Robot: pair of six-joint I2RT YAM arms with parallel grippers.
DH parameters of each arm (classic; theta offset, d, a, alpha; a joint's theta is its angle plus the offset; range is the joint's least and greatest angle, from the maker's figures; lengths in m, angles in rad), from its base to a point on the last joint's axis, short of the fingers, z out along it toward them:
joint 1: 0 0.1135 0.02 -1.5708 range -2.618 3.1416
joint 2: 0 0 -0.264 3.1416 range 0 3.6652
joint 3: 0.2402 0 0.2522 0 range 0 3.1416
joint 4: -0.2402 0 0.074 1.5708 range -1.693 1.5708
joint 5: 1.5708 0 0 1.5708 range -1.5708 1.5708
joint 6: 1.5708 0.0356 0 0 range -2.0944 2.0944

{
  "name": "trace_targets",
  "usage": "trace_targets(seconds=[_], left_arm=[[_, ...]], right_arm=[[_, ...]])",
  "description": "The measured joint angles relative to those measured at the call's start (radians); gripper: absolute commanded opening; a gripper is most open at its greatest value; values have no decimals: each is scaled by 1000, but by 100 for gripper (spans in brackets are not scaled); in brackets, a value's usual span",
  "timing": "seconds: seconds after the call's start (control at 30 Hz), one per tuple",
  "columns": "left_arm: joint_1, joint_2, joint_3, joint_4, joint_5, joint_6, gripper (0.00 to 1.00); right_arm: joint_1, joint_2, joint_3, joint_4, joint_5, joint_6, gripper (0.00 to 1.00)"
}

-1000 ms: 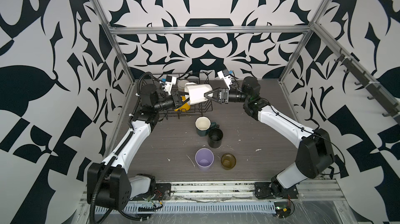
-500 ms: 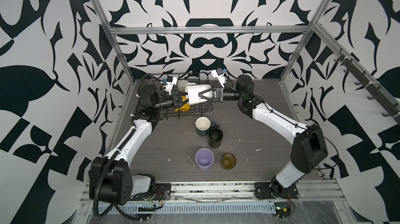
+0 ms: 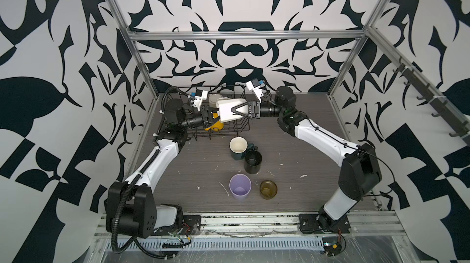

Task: Load cups into a dish rack
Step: Place the cup upside down at the dish rack.

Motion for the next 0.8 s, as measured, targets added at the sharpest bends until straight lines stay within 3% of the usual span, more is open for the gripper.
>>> trace_targets(seconds=[0.07,0.2,0.37,0.5,0.8], left_arm=[[2,7,0,5,10,-2,0],[5,21,1,11,33,-4,0],[6,36,4,11,54,-1,0],[6,43,8,11,70,2,0],[5,54,17,11,93,3,0]], right_arm=[[0,0,6,-23,0,-12,84],[1,0,25,-86,-3,-42,55],[1,-5,43,-168,0,-87,34],[1,-13,52,-214,3,-114,21],[9,-35,69,-301,41,-155,3]])
